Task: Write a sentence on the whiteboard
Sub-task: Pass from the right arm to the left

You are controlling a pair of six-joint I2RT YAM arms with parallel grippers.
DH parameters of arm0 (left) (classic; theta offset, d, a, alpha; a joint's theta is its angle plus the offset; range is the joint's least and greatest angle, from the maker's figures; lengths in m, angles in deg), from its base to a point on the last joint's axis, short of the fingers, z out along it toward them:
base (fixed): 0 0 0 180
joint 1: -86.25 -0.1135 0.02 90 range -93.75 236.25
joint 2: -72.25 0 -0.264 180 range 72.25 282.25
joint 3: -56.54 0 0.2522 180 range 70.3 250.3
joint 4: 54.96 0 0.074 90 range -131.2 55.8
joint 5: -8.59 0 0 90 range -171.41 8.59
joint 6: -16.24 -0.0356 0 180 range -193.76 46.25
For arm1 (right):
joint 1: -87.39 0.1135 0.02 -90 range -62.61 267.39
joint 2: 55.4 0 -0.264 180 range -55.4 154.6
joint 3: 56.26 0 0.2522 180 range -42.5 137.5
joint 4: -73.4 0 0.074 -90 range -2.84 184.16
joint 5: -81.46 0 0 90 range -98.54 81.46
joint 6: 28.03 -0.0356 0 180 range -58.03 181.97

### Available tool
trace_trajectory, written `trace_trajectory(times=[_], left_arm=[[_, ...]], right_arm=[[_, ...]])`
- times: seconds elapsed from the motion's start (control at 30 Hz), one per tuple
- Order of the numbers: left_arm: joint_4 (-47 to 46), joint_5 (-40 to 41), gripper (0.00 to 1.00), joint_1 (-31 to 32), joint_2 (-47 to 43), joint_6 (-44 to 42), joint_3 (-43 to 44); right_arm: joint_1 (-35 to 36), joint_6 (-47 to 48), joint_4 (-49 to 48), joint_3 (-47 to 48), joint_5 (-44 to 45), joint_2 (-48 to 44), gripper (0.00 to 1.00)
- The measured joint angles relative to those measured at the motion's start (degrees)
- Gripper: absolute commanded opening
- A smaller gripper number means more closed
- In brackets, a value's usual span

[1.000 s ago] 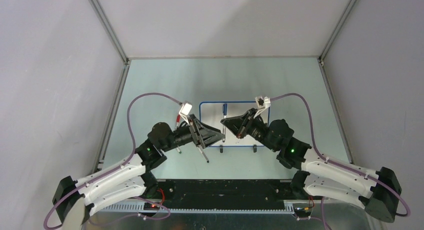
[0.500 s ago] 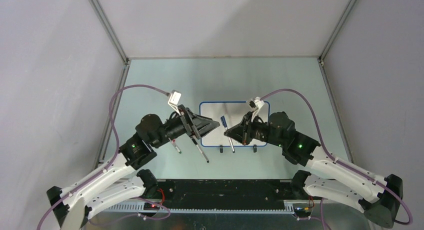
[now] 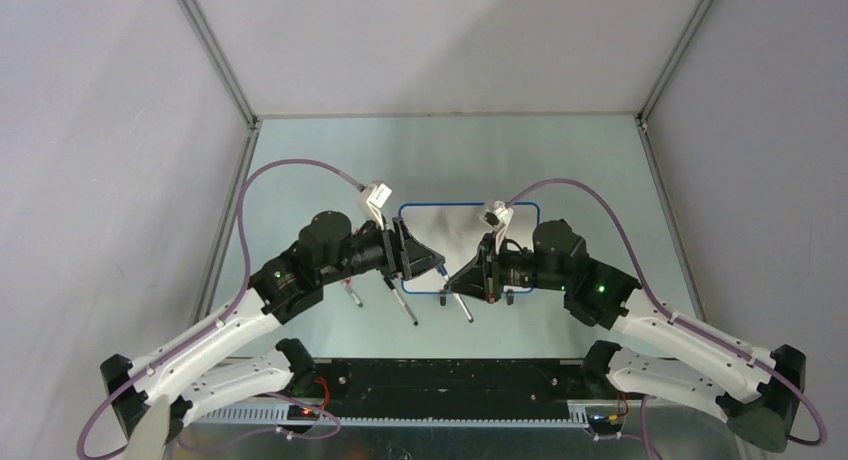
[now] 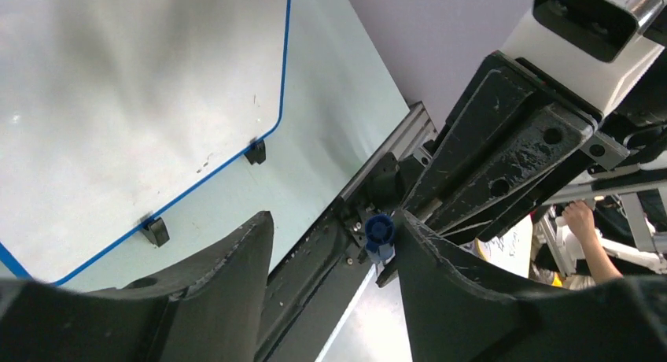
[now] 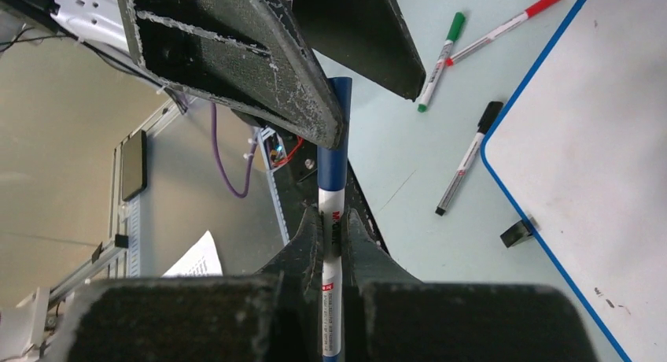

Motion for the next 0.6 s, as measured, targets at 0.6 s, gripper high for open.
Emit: trace_trajectory(times=[0.6], left_arm=[[-0.37, -8.74, 0.26, -0.04, 0.33, -0.68, 0.20]], right_arm=[[0.13, 0.94, 2.08, 2.40, -2.89, 3.06, 0.00]])
